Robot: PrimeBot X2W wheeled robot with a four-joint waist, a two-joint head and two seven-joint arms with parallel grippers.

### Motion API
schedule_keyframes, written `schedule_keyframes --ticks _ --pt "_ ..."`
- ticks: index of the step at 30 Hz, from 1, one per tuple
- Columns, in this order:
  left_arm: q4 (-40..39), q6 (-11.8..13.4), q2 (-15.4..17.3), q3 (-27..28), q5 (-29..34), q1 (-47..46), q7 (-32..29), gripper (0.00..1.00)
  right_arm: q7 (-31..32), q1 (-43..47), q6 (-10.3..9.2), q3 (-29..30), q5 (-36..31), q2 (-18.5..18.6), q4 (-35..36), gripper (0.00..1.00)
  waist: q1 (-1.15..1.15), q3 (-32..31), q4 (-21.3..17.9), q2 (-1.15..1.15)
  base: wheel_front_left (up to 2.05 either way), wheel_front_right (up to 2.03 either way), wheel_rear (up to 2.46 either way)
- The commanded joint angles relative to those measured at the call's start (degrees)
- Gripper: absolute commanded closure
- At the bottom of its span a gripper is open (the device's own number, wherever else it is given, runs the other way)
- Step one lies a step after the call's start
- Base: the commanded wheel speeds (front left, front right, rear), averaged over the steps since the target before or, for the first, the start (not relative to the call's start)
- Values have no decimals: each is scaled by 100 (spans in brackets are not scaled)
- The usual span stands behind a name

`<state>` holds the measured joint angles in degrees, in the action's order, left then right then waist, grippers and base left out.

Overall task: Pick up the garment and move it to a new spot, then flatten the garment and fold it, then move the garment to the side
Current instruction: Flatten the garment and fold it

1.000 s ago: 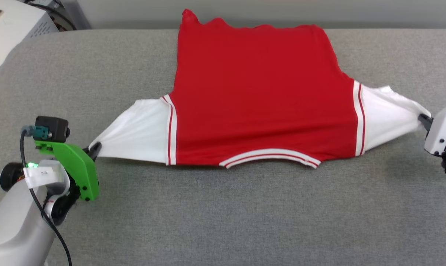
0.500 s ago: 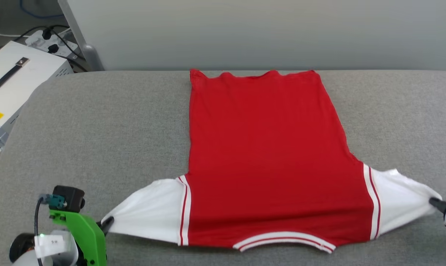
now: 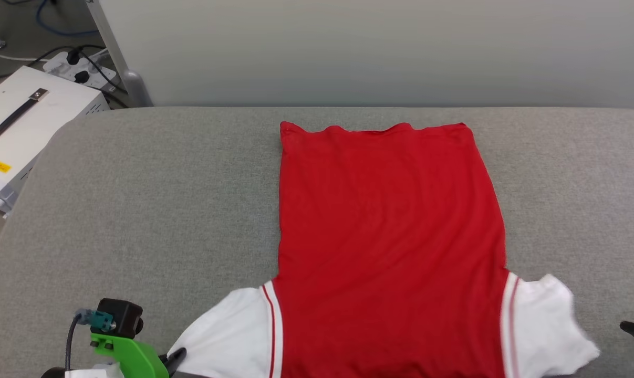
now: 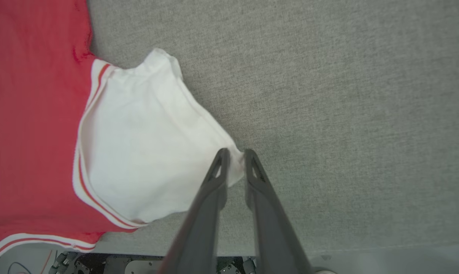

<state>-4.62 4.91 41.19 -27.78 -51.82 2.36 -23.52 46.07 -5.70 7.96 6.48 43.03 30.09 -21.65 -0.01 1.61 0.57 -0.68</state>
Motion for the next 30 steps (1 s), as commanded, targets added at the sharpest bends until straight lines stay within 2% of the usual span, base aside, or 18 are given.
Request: schedule_keyframes --ticks 1,4,9,14,20,30 --pt "-84 108 61 -3 50 0 -56 100 130 16 -47 95 -89 -9 181 0 1 147 79 68 0 0 0" --pt "-465 232 106 -137 265 -143 -252 100 475 -130 -47 241 -286 -25 828 0 1 442 181 68 0 0 0" --pt "-1239 424 130 -211 390 -358 -561 100 1147 -807 -47 518 -550 -367 1936 0 1 1063 397 68 0 0 0" --pt "-1829 568 285 -234 639 -578 -797 100 1830 -1672 -47 650 -881 -670 2480 0 1 1696 721 68 0 0 0" --pt "-2357 666 357 -300 802 -691 -984 100 2308 -2806 -47 770 -1393 -841 2314 0 1 2335 1115 68 0 0 0" --pt "-2814 658 151 -481 1007 -963 -1012 100 2473 -4283 -47 750 -2281 -585 1228 0 1 3009 1693 68 0 0 0"
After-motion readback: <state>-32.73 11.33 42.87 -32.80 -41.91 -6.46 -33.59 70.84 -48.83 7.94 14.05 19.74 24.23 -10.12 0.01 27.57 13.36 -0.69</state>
